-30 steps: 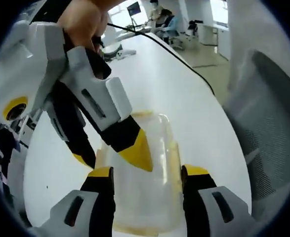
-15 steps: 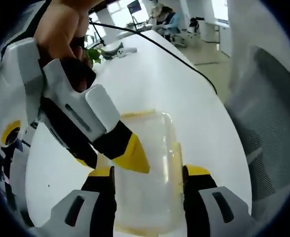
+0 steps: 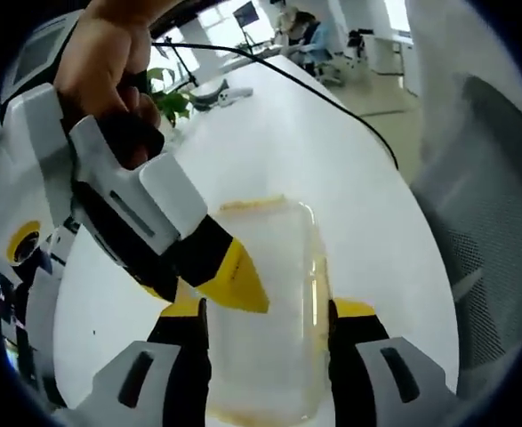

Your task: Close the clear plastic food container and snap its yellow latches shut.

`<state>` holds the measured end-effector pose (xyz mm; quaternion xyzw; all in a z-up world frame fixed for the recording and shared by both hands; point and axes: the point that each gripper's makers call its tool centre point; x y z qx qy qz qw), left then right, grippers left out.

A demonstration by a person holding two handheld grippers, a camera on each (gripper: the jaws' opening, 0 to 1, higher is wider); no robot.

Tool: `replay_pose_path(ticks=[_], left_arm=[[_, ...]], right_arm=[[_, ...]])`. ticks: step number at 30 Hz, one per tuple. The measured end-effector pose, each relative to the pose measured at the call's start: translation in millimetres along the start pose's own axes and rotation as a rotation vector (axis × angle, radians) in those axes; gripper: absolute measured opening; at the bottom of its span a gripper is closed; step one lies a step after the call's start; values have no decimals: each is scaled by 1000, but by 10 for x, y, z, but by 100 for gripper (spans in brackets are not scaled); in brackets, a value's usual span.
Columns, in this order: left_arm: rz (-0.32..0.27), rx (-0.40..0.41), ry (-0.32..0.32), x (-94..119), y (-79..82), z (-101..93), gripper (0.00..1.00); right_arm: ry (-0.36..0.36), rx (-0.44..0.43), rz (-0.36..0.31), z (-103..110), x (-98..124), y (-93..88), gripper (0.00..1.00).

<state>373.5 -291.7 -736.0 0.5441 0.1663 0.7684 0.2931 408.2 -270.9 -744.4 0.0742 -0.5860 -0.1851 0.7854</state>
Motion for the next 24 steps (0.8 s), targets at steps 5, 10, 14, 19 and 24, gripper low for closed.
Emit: replay_pose_path(ticks=[5, 10, 14, 19, 24], left_arm=[[2, -3, -12, 8, -3, -18, 50], [-10, 1, -13, 25, -5, -35, 51], [-21, 28, -11, 22, 6, -33, 51], [-29, 69, -27, 32, 32, -22, 52], [-46, 113, -55, 62, 28, -26, 56]], right_arm=[[1, -5, 2, 8, -4, 10, 46], [5, -10, -50, 11, 21, 9, 47], [-28, 15, -98, 32, 40, 31, 47], [-67, 23, -170, 38, 95, 19, 46], [-102, 39, -192, 91, 181, -35, 52]])
Point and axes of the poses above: the point that each gripper's makers call its tool centre point, and the gripper's own axes: x roughly backward along the fingers, z roughly to its left, y roughly out of its top, and after that the axes turned 3 degrees about -x, right-handed
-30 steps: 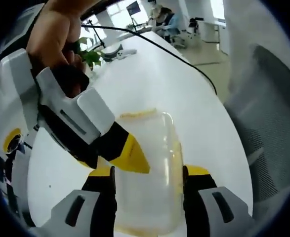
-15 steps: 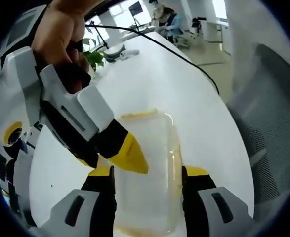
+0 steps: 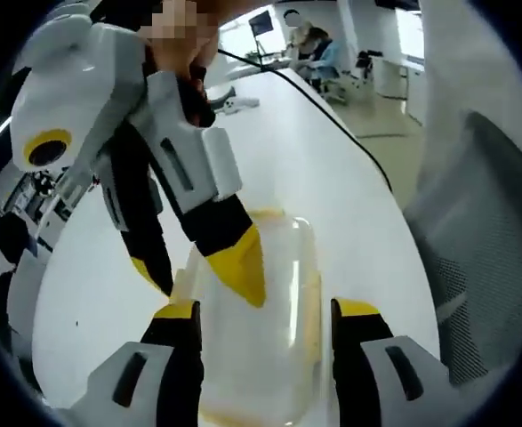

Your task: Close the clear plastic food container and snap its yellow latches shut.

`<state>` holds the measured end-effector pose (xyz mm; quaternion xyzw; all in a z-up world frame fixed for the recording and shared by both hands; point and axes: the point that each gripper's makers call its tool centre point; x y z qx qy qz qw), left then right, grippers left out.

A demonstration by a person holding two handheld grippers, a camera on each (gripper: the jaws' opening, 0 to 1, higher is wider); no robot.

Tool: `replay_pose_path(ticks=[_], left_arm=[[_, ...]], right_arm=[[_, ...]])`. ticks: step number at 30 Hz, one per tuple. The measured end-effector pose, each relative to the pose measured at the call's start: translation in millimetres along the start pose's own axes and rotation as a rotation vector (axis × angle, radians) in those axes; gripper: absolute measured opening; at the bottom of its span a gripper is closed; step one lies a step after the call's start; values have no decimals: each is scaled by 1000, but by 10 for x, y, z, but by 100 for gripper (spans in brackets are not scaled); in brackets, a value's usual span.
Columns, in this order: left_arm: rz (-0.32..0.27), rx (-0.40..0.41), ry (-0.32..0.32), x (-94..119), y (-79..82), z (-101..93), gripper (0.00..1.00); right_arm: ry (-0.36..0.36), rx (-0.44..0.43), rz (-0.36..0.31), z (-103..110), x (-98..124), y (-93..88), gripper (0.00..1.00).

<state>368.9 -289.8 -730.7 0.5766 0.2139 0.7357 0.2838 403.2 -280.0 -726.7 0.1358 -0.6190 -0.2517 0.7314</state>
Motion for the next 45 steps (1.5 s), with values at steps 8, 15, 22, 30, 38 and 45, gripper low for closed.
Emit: replay_pose_path(ticks=[8, 15, 22, 30, 38, 45], left_arm=[[5, 61, -54, 143, -28, 97, 62], [39, 68, -79, 279, -135, 247, 64], [93, 74, -119, 298, -271, 248, 69], [170, 56, -156, 237, -513, 197, 81], [214, -7, -136, 87, -640, 168, 80], [217, -6, -107, 121, -695, 166, 80]], right_arm=[[-48, 61, -6, 81, 64, -64, 57], [-64, 73, -18, 167, 109, -78, 61], [-82, 71, -31, 216, 156, -111, 71], [-120, 37, -4, 214, 58, -324, 93], [-194, 79, 60, 139, -116, -489, 80], [-204, 101, 73, 128, -142, -439, 76]])
Point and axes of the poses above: the point that each gripper's makers call its tool centre point, and the gripper's own axes: x roughly backward along the fingers, z roughly to its left, y roughly out of its top, and after that the axes turned 3 degrees about -x, right-handed
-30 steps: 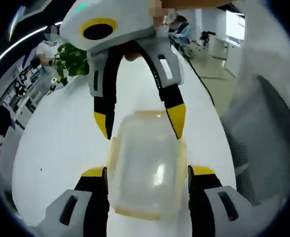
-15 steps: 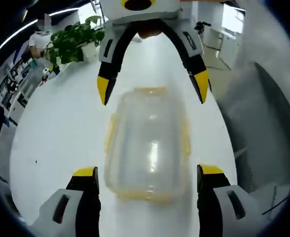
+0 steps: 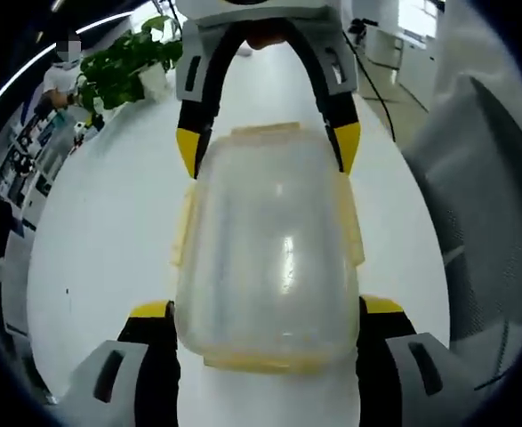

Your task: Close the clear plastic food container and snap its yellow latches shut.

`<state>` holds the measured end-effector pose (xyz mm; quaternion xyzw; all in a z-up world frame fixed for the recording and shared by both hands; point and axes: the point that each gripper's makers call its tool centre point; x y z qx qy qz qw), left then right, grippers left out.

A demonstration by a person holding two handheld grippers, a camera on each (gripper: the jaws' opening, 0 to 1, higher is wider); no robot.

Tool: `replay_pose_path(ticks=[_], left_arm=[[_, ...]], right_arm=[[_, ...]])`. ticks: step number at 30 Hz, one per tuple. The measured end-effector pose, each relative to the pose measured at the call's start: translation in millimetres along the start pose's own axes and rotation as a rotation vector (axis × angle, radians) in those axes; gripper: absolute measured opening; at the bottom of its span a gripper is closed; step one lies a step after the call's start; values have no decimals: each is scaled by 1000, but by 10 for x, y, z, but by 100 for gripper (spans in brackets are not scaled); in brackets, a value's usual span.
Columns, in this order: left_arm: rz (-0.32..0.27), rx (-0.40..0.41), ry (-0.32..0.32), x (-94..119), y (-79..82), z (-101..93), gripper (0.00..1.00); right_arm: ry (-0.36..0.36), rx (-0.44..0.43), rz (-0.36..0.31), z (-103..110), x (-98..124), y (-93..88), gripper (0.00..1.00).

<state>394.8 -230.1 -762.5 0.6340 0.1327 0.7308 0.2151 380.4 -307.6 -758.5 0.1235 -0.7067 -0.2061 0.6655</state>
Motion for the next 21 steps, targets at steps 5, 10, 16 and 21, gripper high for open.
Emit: replay_pose_path(ticks=[5, 10, 16, 21], left_arm=[[-12, 17, 9, 93, -157, -55, 80], [-4, 25, 16, 220, -370, -93, 80], [8, 37, 20, 405, -709, -148, 80], [27, 43, 21, 579, -1034, -180, 80]], right_arm=[[8, 16, -2, 51, -78, 166, 77], [15, 27, -2, 96, -196, 394, 77], [26, 36, -11, 156, -371, 740, 77], [33, 41, -26, 198, -531, 1062, 77]])
Point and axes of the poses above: the point that each gripper's makers call its tool centre point, and the gripper's own axes: x roughly backward along the fingers, z roughly to its left, y roughly out of its top, and after that the axes turned 3 degrees about -x, right-handed
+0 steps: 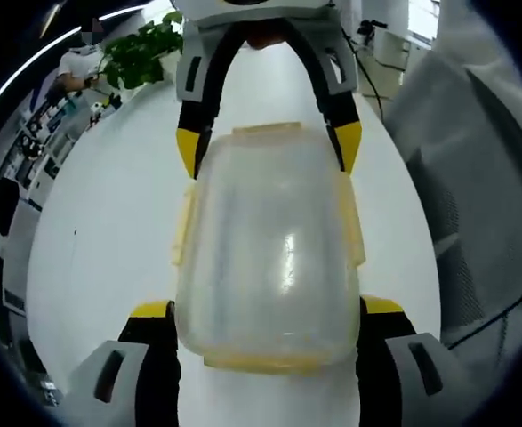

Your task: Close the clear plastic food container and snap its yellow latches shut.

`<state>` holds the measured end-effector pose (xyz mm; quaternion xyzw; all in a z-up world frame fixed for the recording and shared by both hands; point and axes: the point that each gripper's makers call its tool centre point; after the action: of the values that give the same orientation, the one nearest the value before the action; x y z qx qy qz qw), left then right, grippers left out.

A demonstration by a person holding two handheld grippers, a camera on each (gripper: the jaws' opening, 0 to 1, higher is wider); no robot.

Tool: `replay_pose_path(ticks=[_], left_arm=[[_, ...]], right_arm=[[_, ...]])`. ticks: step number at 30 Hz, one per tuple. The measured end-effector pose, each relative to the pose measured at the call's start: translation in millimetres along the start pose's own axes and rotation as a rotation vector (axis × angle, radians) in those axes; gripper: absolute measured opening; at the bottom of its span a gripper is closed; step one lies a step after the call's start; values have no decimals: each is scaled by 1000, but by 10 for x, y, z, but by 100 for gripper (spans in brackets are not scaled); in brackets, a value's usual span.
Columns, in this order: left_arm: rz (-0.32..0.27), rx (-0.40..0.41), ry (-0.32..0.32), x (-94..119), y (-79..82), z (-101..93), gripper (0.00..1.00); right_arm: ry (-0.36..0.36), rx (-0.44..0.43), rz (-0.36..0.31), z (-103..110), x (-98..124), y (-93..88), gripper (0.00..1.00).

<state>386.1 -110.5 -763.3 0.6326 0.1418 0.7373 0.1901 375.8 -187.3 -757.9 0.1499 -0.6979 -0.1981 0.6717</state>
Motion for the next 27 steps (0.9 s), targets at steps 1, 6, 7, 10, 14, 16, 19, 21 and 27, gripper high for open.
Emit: replay_pose_path(ticks=[1, 6, 7, 10, 14, 16, 19, 21, 27], left_arm=[[1, 0, 0, 25, -50, -3, 80], [16, 2, 0, 174, -338, -45, 80], [16, 4, 0, 206, -389, -61, 80], [7, 11, 2, 245, -463, -64, 80], [5, 7, -2, 239, -475, -3, 80], [13, 2, -8, 231, -492, 57, 80], [17, -3, -13, 216, -508, 170, 80], [18, -2, -15, 201, -519, 262, 80], [29, -1, -23, 163, -569, 559, 80]], right_arm=[[0, 2, 1, 6, -29, 51, 77], [4, 7, 2, 59, -179, 338, 77], [5, 12, 7, 72, -207, 390, 77], [6, 19, 17, 76, -255, 455, 77], [7, 21, 31, 20, -271, 466, 77], [6, 17, 33, -35, -280, 477, 77], [9, 17, 44, -153, -291, 481, 77], [12, 18, 51, -242, -297, 485, 78], [20, 18, 45, -545, -330, 510, 78]])
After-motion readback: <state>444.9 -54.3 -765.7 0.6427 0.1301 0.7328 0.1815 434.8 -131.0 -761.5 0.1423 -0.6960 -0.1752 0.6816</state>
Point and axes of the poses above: the point that each gripper's makers call its tool centre point, and the gripper's own axes: x roughly backward along the fingers, z roughly to its left, y roughly out of its top, and after that the axes turned 3 degrees about -x, right-handed
